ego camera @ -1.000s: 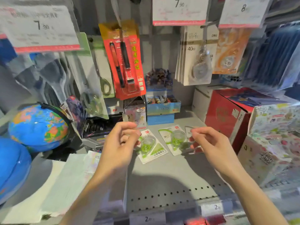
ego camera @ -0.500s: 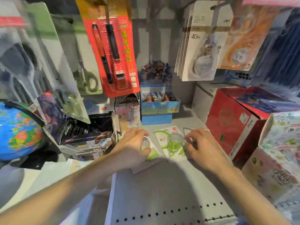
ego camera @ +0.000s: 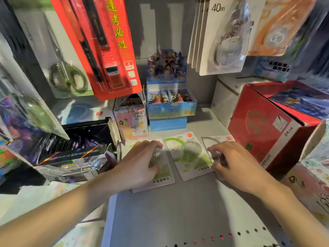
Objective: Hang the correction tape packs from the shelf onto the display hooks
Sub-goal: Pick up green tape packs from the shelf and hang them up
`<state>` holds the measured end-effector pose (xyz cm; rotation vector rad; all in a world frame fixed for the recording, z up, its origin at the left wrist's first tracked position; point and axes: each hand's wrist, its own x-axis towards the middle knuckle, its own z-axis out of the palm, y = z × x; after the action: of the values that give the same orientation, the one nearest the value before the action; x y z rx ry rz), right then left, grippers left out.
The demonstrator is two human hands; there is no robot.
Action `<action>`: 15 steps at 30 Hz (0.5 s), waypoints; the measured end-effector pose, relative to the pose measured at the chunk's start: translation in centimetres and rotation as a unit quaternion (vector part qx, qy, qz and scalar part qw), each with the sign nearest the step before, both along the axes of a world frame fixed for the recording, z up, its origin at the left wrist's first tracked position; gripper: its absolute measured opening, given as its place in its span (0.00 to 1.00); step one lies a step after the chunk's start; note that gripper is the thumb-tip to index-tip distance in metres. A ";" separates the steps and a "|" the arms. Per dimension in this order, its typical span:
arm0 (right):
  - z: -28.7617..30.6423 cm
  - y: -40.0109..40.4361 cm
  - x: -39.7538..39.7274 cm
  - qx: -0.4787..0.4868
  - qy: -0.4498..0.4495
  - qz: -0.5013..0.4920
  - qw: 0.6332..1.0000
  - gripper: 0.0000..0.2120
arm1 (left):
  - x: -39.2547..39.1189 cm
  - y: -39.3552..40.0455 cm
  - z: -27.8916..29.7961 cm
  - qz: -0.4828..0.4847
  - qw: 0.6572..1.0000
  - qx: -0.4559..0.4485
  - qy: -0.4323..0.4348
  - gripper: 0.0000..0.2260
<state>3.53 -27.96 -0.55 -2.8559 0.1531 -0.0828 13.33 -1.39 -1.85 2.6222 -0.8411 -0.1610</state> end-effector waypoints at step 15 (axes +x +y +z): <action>0.1 2.6 3.0 -0.047 0.023 -0.047 0.998 0.21 | 0.2 -0.4 0.0 0.056 0.996 0.070 0.029 0.32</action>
<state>6.49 -25.39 -0.49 -2.9456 0.3002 -0.0435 13.54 -1.75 -1.85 2.7736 -0.6838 -0.2727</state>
